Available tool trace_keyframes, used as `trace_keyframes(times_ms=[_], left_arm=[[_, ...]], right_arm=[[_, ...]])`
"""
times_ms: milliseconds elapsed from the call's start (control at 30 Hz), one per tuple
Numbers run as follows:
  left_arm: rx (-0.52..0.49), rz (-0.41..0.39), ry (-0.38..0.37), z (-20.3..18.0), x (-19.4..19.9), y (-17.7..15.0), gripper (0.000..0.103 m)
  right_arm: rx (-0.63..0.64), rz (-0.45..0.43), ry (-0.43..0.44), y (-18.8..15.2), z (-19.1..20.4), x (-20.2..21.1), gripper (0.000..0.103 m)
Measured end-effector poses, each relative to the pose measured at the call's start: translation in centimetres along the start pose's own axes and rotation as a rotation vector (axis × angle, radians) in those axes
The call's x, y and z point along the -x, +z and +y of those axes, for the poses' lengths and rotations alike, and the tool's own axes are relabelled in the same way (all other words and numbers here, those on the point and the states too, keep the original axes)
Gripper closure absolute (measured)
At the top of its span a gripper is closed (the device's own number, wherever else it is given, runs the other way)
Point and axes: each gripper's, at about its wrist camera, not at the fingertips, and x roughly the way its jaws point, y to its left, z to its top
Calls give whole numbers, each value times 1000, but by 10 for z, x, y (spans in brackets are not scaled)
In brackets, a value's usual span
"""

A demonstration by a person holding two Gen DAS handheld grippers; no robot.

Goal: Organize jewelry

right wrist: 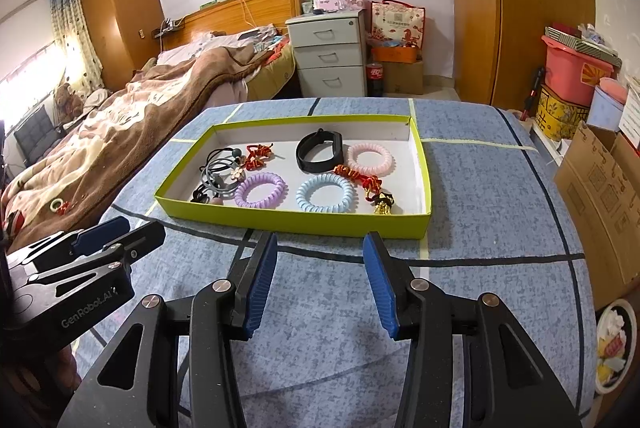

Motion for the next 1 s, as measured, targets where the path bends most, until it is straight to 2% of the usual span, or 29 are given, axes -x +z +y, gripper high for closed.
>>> trace_keyframes(times_ms=[1000], left_arm=[[-1,-3,8,1,7,0,55]], right_arm=[[-5,7,5,-3,5,1,57]])
